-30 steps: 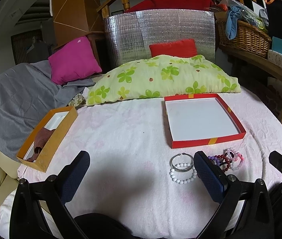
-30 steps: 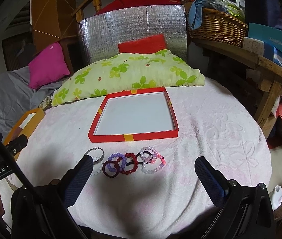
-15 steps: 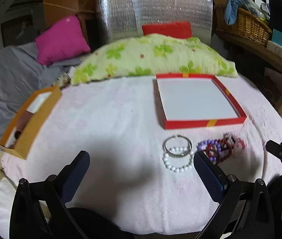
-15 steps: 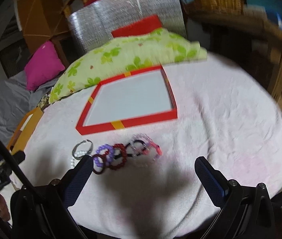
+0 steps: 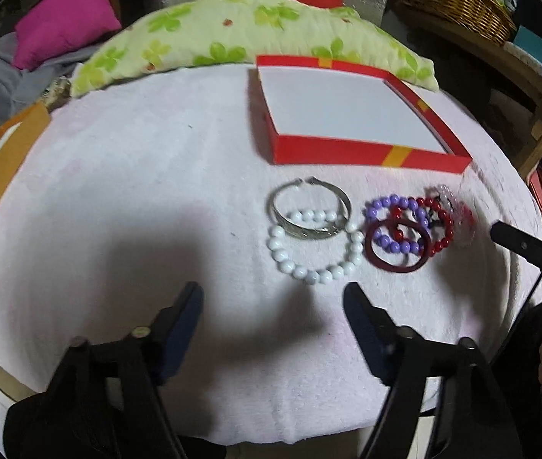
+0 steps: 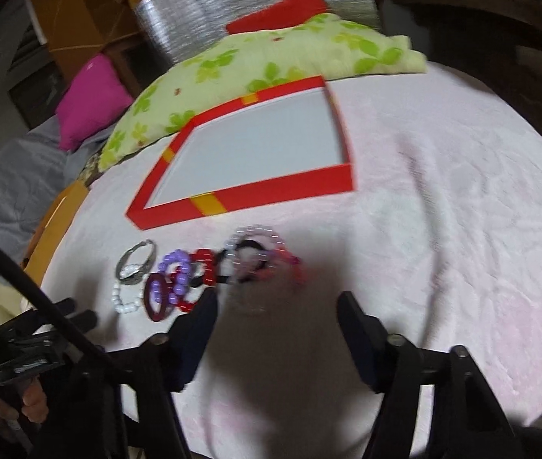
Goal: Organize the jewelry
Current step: 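Move both tools down toward the bracelet cluster beside the red tray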
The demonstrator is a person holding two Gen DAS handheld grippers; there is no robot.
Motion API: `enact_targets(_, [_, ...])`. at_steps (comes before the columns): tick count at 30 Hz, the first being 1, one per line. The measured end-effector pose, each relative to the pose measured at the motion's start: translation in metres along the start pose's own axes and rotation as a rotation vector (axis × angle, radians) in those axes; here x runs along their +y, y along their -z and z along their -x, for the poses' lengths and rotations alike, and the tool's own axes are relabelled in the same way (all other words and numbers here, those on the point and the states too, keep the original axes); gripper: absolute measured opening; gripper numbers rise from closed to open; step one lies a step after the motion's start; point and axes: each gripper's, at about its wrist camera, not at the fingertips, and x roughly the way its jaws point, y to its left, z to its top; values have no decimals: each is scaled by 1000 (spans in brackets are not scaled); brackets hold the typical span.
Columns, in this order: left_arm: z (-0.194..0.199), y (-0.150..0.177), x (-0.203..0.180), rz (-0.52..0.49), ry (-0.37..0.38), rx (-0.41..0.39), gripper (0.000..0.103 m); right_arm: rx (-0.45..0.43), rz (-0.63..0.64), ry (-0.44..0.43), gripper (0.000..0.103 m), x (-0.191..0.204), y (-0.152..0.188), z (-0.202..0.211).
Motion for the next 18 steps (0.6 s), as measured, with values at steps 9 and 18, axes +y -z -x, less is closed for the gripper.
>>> enact_targets(9, [-7, -12, -19, -32, 83, 13, 72, 49, -76, 55, 40, -19, -13, -31])
enact_targets(18, [-19, -29, -61, -130, 147, 20, 72, 28, -80, 32, 10, -25, -11, -28])
